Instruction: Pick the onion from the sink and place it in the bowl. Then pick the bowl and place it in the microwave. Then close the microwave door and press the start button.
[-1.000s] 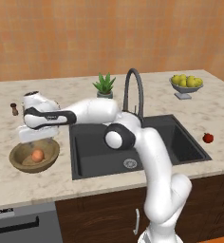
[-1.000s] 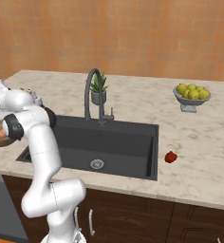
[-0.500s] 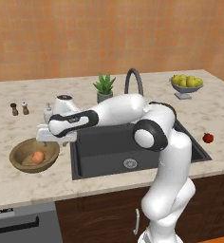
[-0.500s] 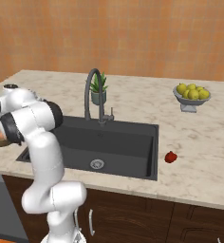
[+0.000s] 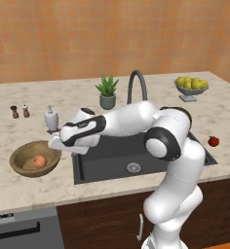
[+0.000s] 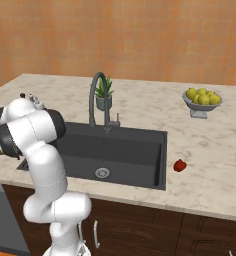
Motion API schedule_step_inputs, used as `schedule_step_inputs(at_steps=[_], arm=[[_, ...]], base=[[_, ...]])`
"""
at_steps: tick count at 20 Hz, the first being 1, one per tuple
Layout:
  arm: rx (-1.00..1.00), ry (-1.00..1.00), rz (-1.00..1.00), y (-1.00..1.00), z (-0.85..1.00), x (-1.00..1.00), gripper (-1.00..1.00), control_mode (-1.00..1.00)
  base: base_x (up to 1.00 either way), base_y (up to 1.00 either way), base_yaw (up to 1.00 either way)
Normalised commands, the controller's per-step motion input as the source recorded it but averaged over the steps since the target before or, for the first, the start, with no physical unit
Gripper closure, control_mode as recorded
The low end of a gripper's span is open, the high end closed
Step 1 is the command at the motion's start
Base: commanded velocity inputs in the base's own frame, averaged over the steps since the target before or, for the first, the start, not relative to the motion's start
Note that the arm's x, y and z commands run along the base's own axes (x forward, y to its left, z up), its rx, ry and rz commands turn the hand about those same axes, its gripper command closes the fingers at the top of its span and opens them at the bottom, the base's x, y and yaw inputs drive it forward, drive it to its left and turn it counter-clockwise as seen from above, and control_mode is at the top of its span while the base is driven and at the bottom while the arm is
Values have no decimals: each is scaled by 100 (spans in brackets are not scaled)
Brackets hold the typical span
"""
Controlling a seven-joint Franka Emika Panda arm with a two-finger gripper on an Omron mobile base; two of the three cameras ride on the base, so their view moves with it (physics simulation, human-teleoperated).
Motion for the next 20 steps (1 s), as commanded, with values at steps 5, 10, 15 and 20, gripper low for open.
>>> schedule_step_inputs(at_steps=[5, 10, 15, 20], arm=[[6, 4, 0, 16, 0, 20, -100, -100], [1, 6, 0, 13, 0, 20, -100, -100], [0, 7, -1, 32, -2, 27, -100, -100], [0, 4, 0, 10, -16, 6, -100, -100]], base=[[0, 0, 0], [0, 0, 0], [0, 0, 0], [0, 0, 0]])
